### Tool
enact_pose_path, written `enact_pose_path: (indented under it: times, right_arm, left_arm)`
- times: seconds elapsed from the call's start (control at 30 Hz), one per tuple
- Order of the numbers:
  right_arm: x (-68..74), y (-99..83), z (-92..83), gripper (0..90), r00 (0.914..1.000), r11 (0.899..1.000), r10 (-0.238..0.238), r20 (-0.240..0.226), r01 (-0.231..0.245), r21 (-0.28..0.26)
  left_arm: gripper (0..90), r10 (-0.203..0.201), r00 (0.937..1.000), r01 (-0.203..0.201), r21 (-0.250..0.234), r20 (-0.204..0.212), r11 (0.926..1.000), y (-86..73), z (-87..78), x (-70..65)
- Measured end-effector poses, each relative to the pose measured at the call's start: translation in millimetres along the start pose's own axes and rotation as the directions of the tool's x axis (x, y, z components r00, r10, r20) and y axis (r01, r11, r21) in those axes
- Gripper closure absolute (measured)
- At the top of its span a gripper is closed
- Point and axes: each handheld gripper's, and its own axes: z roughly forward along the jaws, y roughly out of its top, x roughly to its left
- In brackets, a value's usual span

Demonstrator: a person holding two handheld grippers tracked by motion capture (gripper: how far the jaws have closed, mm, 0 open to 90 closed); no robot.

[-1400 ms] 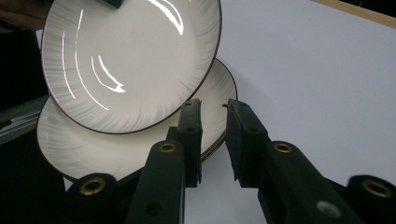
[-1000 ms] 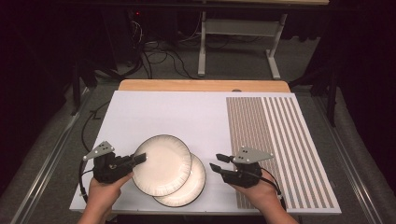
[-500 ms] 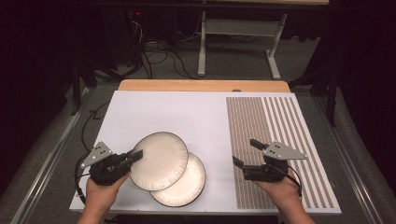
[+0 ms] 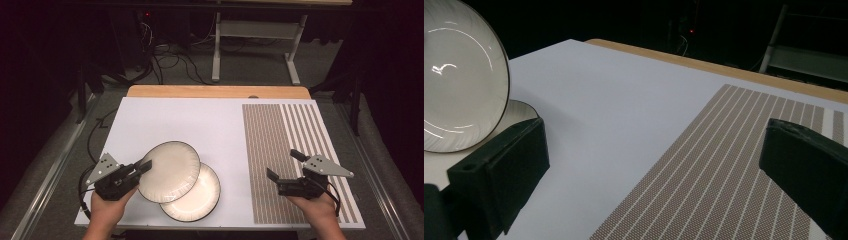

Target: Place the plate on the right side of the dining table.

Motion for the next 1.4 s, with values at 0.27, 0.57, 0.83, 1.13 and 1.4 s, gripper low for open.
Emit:
enact_pose_path:
  times: [0.27, 0.57, 0.83, 1.13, 1.4]
  right_arm:
    - [5.5, 5.0, -1.6, 0.5, 0.9998, 0.999, -0.013, -0.012, 0.013, -0.035]
    - [44.3, 16.8, 31.3, 0.5, 0.9908, 0.998, -0.057, -0.123, 0.056, -0.015]
    - [79.5, 21.3, 71.4, 1.9, 0.9732, 0.994, -0.100, -0.207, 0.106, 0.022]
    - [101.0, 20.0, 96.6, 6.0, 0.9583, 0.992, -0.104, -0.266, 0.121, 0.048]
    - [116.7, 15.5, 129.4, 17.0, 0.9479, 0.986, -0.078, -0.309, 0.119, 0.116]
  left_arm:
    - [80.0, 0.025, 0.9997, -0.025, -0.008, 0.000, 0.9997, -0.5, -0.7, -2.9]
    - [80.0, 0.046, 0.9989, -0.046, -0.018, 0.012, 0.9988, -1.3, -0.8, -5.3]
    - [80.0, 0.045, 0.9989, -0.044, -0.019, 0.017, 0.9988, -2.1, -2.4, -5.5]
    - [80.0, 0.038, 0.9990, -0.037, -0.025, 0.026, 0.9990, -3.1, -2.8, -4.2]
    - [80.0, 0.044, 0.9986, -0.043, -0.029, 0.030, 0.9987, -3.4, -3.4, -4.2]
